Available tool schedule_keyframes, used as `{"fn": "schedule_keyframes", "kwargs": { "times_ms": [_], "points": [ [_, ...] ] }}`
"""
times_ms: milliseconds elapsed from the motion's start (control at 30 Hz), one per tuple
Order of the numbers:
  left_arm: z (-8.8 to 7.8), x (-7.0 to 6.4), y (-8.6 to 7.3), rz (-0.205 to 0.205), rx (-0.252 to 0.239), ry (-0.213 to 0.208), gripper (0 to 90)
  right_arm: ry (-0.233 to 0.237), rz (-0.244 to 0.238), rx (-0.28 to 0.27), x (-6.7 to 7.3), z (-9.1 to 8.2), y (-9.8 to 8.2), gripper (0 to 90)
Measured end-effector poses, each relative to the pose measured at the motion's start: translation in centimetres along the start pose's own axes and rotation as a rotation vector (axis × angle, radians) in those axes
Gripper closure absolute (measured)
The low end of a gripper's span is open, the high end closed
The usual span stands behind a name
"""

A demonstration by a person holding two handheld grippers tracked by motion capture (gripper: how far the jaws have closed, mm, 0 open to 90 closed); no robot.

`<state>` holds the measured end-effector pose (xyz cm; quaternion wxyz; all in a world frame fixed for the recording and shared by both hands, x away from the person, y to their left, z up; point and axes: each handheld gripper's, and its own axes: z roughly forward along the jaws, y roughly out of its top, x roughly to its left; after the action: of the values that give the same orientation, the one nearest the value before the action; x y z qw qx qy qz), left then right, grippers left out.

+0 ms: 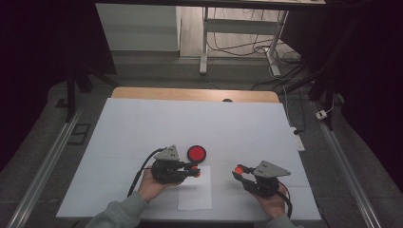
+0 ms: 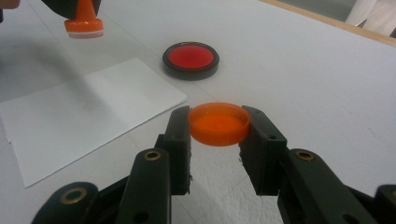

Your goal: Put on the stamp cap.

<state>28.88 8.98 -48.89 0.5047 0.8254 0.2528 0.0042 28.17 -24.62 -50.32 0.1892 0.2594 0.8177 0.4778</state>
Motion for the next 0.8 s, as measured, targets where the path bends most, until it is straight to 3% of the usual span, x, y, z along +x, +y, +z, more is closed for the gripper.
{"fn": "schedule_keyframes", "kwargs": {
  "times_ms": [400, 800],
  "points": [
    [0.8, -0.2, -0.7, 0.004, 0.036, -0.006, 72.5, 0.000, -0.001, 0.003, 0.0, 0.0, 0.0, 64.3],
    [1.6, 0.1, -1.2, 0.023, 0.078, 0.031, 72.4, 0.001, -0.003, 0.004, 0.0, 0.0, 0.0, 64.3]
  ]
}}
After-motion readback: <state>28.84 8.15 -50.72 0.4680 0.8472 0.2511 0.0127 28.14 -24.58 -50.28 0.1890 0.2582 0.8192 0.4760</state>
